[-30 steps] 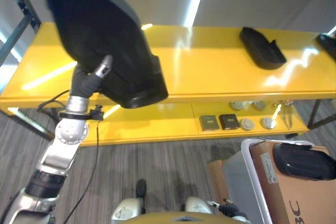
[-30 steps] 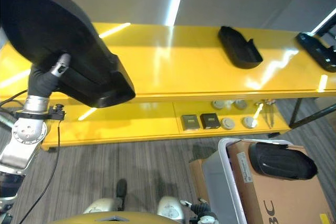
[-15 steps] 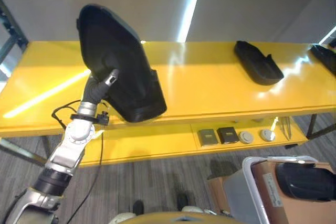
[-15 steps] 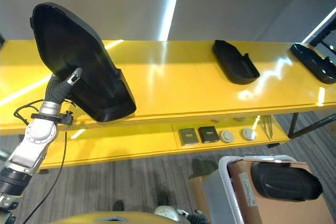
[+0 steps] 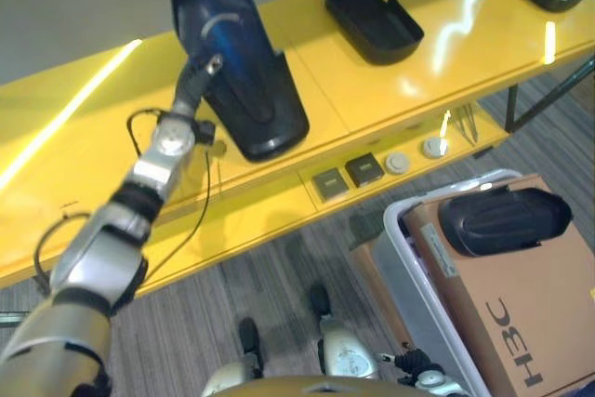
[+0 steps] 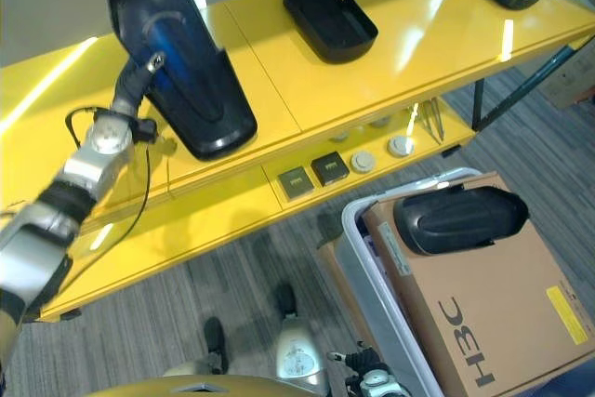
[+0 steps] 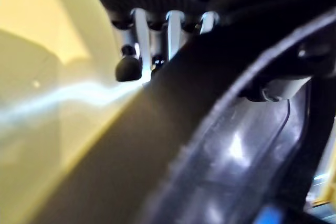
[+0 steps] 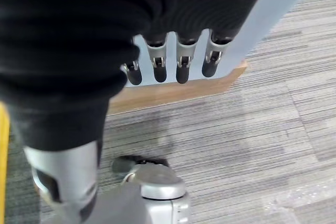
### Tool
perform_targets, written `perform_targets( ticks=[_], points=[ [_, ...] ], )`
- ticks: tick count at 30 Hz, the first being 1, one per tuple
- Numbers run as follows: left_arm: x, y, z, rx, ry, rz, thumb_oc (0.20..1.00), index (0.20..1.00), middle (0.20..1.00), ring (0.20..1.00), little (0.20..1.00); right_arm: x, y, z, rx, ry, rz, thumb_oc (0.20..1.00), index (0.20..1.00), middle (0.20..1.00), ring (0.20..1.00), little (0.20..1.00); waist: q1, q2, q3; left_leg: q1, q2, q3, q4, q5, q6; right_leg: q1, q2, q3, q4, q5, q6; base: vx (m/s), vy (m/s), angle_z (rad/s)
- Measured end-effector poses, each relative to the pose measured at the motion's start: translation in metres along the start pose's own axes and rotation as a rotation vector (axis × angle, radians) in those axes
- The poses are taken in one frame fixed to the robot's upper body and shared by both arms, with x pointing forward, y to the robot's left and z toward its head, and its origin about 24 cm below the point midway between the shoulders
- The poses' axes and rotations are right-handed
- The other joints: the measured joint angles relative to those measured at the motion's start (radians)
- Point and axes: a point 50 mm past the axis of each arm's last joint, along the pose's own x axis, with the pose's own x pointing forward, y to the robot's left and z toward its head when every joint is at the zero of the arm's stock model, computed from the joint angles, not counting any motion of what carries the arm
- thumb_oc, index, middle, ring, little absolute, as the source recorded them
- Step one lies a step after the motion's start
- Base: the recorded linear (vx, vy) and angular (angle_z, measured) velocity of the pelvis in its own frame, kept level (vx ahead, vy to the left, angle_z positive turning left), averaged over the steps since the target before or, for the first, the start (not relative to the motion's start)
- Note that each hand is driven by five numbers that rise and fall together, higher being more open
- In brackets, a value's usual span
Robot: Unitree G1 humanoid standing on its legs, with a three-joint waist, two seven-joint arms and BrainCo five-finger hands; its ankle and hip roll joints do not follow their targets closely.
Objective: Move parts from the plastic box to the shelf.
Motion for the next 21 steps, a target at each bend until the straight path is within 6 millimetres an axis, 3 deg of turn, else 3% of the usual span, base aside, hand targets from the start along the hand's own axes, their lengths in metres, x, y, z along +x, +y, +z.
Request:
perform_targets(
  ticks=[2, 5, 7, 11, 21],
  points=[
    [0.012, 0.02, 0.011, 0.012, 0.032, 0.061, 0.2, 0.2, 0.2, 0.2, 0.2, 0.001, -0.001, 0.008, -0.023, -0.018, 0.004, 1.0, 1.0, 1.0, 1.0, 1.0, -0.01, 0.014, 0.028, -0.017, 0.0, 0.002, 0.001, 0.007, -0.003, -0.018, 0.001, 0.002, 0.0, 0.017, -0.003, -0.02, -0.002, -0.09],
    [0.01, 0.038, 0.0, -0.014, 0.102, 0.099, 0.2, 0.2, 0.2, 0.2, 0.2, 0.002, -0.001, 0.016, -0.01, -0.038, 0.023, 1.0, 1.0, 1.0, 1.0, 1.0, -0.009, 0.016, 0.056, -0.017, 0.008, 0.011, 0.005, 0.007, -0.008, -0.025, 0.014, 0.007, 0.006, 0.04, -0.021, -0.01, -0.015, -0.11],
    [0.008, 0.064, -0.009, 0.006, 0.172, 0.163, 0.2, 0.2, 0.2, 0.2, 0.2, 0.004, -0.003, 0.031, 0.009, -0.079, 0.018, 1.0, 1.0, 1.0, 1.0, 1.0, -0.01, 0.008, 0.076, -0.024, 0.012, 0.027, 0.005, 0.006, -0.009, -0.039, 0.017, 0.009, 0.007, 0.046, -0.029, 0.01, -0.011, -0.17],
    [0.001, 0.089, -0.019, 0.072, 0.233, 0.211, 0.2, 0.2, 0.2, 0.2, 0.2, 0.004, -0.003, 0.037, 0.035, -0.094, 0.022, 1.0, 1.0, 1.0, 1.0, 1.0, 0.0, 0.0, 0.084, -0.033, 0.021, 0.026, 0.005, 0.004, -0.012, -0.048, 0.027, 0.011, 0.007, 0.05, -0.033, 0.0, 0.0, 0.0],
    [0.0, 0.091, -0.02, 0.245, 0.251, 0.143, 0.2, 0.2, 0.2, 0.2, 0.2, 0.004, 0.002, 0.044, 0.011, -0.124, 0.069, 1.0, 1.0, 1.0, 1.0, 1.0, 0.037, -0.009, 0.091, -0.035, 0.021, 0.021, 0.003, 0.005, -0.015, -0.046, 0.025, 0.005, 0.006, 0.036, -0.024, 0.0, 0.0, 0.02]
  ],
)
